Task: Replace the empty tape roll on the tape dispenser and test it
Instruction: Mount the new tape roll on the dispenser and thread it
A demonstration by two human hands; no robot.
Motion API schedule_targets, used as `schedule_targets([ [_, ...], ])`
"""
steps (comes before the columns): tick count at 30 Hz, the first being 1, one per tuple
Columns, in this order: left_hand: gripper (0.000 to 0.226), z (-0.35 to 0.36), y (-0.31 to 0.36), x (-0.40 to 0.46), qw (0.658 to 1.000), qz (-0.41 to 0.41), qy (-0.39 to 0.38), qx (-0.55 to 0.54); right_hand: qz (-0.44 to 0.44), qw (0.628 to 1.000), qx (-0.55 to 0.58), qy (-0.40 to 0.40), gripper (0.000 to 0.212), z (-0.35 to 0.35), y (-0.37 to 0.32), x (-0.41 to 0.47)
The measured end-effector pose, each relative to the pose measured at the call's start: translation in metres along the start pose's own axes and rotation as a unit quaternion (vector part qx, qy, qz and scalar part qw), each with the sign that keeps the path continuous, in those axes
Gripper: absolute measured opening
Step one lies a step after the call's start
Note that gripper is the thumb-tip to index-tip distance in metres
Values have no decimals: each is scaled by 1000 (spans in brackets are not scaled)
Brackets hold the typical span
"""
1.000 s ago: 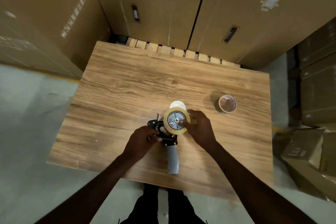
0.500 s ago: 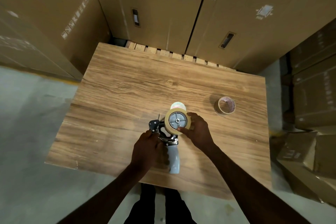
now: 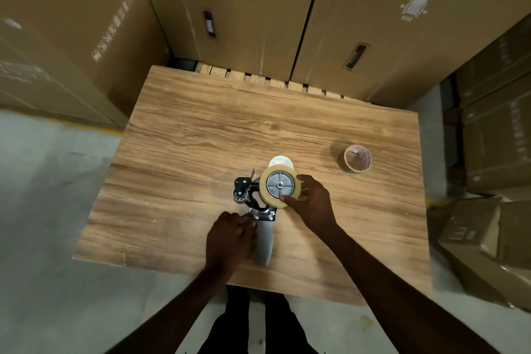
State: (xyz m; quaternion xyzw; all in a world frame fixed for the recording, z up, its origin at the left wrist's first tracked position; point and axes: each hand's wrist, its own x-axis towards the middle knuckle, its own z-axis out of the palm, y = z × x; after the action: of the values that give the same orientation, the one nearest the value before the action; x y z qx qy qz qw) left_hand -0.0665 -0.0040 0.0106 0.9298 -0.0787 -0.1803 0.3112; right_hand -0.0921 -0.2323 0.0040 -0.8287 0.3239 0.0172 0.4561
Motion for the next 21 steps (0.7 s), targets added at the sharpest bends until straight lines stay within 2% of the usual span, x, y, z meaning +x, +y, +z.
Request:
schedule_targets([
  [2,28,-5,0,4,999,-29,4,-15,-3,1000,0,4,71,2,-3,-1],
  [8,38,-6,-6,5,996,-18,2,-93,-17,1000,3,12,63,5,-2,-7],
  [14,16,1,2,8,999,11,-11,-37,-23,999,20,11,60,5,-2,-7],
  [17,13,1,1,12,999,20,-19,-42,-23,1000,16,3,70,5,-1,-5],
  [21,21,3,-2,14,998,18,-2,-59,-35,996,-50,-64,103,5,-4,6],
])
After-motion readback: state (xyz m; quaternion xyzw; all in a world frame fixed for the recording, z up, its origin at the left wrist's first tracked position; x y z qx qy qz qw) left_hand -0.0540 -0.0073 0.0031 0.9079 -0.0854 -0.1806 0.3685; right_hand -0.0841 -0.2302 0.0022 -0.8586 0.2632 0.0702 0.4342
